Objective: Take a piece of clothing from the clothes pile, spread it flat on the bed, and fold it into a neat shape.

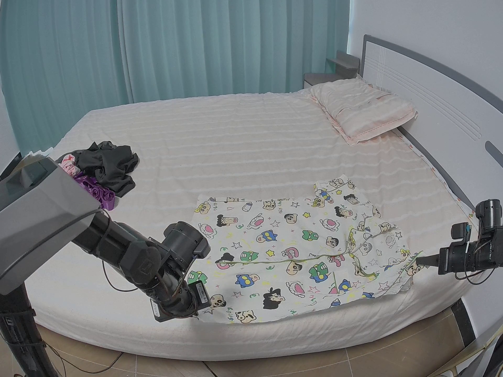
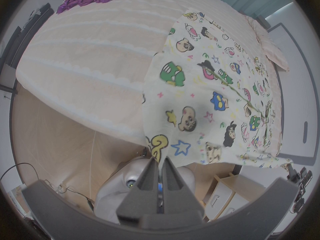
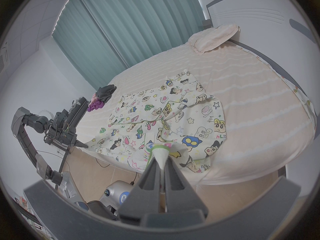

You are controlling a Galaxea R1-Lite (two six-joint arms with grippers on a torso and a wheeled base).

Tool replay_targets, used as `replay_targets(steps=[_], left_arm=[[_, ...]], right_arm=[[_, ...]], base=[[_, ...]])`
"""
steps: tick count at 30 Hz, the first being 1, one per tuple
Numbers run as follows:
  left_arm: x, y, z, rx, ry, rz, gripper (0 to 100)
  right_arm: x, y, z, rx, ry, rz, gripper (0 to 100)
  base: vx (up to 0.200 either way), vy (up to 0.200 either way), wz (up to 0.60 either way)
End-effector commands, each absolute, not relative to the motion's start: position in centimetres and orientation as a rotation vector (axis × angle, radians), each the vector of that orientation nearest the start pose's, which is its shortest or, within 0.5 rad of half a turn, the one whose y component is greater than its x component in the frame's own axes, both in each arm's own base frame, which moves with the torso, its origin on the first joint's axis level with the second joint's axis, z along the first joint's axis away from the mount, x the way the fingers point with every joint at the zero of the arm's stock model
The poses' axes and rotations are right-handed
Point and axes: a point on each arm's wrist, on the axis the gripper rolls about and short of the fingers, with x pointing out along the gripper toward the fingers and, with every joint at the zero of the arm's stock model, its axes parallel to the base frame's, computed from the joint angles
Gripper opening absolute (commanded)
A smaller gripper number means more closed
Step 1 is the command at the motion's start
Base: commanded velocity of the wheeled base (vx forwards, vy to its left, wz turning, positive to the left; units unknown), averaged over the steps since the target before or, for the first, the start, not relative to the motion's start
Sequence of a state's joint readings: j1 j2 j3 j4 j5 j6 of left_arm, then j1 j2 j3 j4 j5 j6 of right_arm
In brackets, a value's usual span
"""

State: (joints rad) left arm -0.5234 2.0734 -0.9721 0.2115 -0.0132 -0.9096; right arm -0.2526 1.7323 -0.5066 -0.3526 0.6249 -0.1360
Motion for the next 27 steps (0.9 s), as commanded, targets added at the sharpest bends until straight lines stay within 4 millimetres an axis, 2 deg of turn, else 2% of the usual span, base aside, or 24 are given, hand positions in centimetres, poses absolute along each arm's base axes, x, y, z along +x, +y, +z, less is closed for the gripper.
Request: replay_targets(steps=[1, 3, 4, 9, 18, 27], left_arm=[[29.2, -16.0, 3.5, -0.451, 1.345, 0.177, 0], [29.2, -16.0, 3.5, -0.451, 1.345, 0.177, 0], [30.2, -15.7, 3.8, -0.487, 1.314, 0.178, 0], [31.1, -15.5, 4.2, -0.55, 1.259, 0.184, 0], [33.2, -15.3, 4.3, -0.609, 1.208, 0.192, 0], [35.9, -15.0, 4.8, -0.714, 1.137, 0.215, 0]], right_arm=[[25.0, -4.9, 7.7, 0.256, 0.78, 0.4, 0], [25.0, -4.9, 7.7, 0.256, 0.78, 0.4, 0], [25.7, -5.1, 8.0, 0.281, 0.768, 0.386, 0], [26.7, -5.3, 8.2, 0.301, 0.756, 0.373, 0], [29.9, -5.7, 7.4, 0.33, 0.756, 0.372, 0], [31.7, -5.9, 7.1, 0.361, 0.755, 0.36, 0]], base=[[0.0, 0.0, 0.0], [0.0, 0.0, 0.0], [0.0, 0.0, 0.0], [0.0, 0.0, 0.0], [0.0, 0.0, 0.0], [0.0, 0.0, 0.0]])
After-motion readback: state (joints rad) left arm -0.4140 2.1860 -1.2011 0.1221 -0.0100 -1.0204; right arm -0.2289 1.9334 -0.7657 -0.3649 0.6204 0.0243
